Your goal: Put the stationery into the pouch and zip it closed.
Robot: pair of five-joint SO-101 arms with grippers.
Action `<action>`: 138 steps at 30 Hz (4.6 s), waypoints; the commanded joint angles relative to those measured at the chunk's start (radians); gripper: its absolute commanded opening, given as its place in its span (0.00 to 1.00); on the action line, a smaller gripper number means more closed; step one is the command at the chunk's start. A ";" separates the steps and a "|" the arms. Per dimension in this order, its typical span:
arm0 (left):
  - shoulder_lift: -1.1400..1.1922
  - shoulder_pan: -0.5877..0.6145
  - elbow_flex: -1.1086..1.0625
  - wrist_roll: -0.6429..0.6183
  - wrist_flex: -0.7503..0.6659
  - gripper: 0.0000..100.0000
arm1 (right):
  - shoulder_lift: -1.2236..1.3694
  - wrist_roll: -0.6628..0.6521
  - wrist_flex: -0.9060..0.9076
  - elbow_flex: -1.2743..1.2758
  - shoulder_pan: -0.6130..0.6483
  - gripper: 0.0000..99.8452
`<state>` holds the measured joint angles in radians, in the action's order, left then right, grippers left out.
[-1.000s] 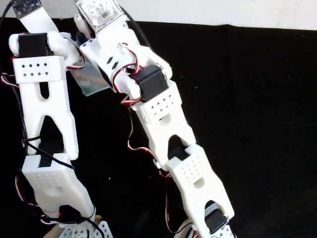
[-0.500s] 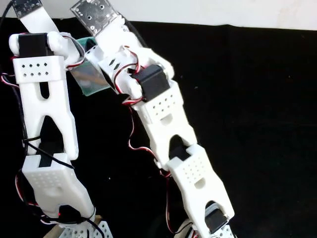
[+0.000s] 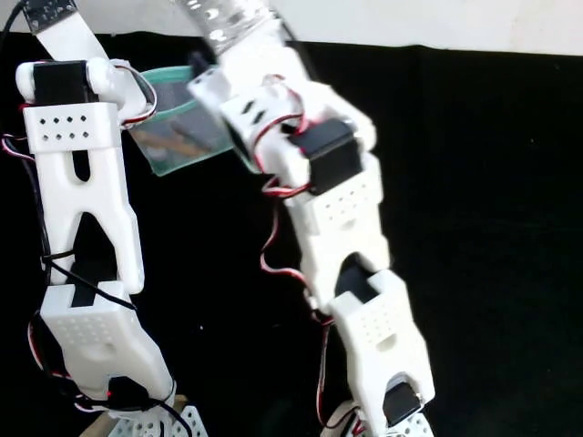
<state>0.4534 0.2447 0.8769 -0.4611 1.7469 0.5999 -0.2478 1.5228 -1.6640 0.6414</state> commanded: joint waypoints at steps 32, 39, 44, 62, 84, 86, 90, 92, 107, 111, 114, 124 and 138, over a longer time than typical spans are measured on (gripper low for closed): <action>0.018 0.016 -0.001 0.006 -0.015 0.01 | -0.249 0.044 0.242 0.383 -0.035 0.24; 0.018 0.015 -0.001 0.006 -0.015 0.01 | -0.427 0.043 0.240 0.780 -0.035 0.24; 0.018 0.015 -0.001 0.006 -0.015 0.01 | -0.539 0.043 0.239 1.036 -0.033 0.24; 0.018 0.013 -0.002 0.008 -0.015 0.01 | -1.052 -0.258 -0.429 1.968 0.008 0.24; 0.018 0.016 -0.002 0.008 -0.015 0.01 | -0.845 -0.250 -0.642 2.026 -0.012 0.24; 0.018 0.016 -0.002 0.008 -0.015 0.01 | -0.814 -0.250 -0.676 2.026 -0.018 0.24; 0.018 0.016 -0.002 0.008 -0.015 0.01 | -0.745 -0.250 -0.802 2.026 -0.068 0.24; 0.018 0.016 -0.002 0.008 -0.015 0.01 | -0.716 -0.249 -0.874 2.028 -0.091 0.24; 0.018 0.016 -0.002 0.008 -0.015 0.01 | -0.679 0.190 -1.075 2.028 -0.090 0.24; 0.018 0.016 -0.002 0.008 -0.015 0.01 | -0.676 0.287 -1.076 2.029 -0.085 0.24; 0.018 0.016 -0.002 0.008 -0.015 0.01 | -0.676 0.333 -1.121 2.048 -0.085 0.24; 0.018 0.016 -0.002 0.008 -0.015 0.01 | -0.679 0.331 -1.623 2.351 -0.047 0.24; 0.018 0.016 -0.002 0.008 -0.029 0.01 | -0.674 0.333 -1.856 2.430 -0.030 0.24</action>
<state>0.4534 0.2447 0.8769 -0.4611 1.7392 -0.0706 0.0760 -0.3138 0.7695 0.6091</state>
